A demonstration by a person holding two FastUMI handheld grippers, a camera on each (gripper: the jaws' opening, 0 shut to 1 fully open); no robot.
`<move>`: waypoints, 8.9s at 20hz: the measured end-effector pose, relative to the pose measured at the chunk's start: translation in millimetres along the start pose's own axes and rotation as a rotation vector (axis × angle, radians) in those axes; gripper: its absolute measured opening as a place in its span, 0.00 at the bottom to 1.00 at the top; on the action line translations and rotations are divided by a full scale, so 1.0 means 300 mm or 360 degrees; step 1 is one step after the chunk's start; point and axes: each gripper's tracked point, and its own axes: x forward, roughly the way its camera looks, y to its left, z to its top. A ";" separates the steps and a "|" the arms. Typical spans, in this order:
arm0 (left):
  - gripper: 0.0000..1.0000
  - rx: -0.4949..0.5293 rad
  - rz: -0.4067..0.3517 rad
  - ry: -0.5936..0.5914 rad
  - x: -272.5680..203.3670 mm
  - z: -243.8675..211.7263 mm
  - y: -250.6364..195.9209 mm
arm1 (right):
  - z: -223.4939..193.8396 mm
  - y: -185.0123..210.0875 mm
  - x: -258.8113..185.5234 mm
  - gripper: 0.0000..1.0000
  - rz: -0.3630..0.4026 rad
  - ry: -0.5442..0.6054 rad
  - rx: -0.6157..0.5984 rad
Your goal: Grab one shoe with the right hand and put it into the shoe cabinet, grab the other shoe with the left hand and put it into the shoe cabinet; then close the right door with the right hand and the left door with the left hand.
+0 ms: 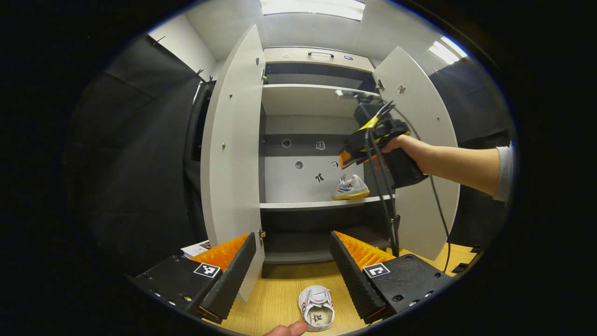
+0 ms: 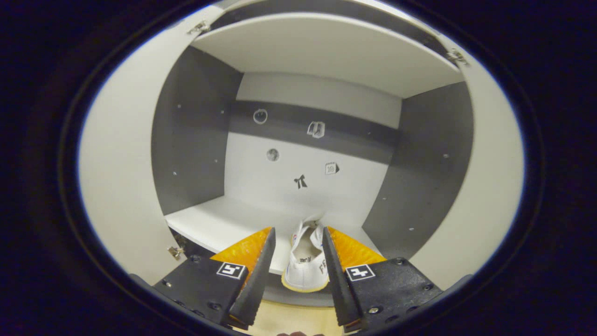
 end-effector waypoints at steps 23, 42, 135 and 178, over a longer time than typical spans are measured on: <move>0.95 -0.0081 -0.0140 0.0503 -0.099 -0.507 -0.220 | -0.561 -0.141 -0.853 1.00 -0.0130 -0.0288 0.0188; 0.95 -0.0036 0.0012 0.1055 0.054 -1.004 -0.038 | -0.712 -0.208 -0.750 1.00 -0.0188 -0.0117 0.0193; 0.53 -0.0207 0.0047 0.0073 0.105 0.252 -0.068 | -0.585 -0.157 -0.815 1.00 0.0027 -0.0266 0.0235; 0.93 -0.0041 0.0052 0.0099 -0.180 0.109 -0.138 | -0.144 -0.760 -0.646 0.96 -0.0379 -0.0418 0.0283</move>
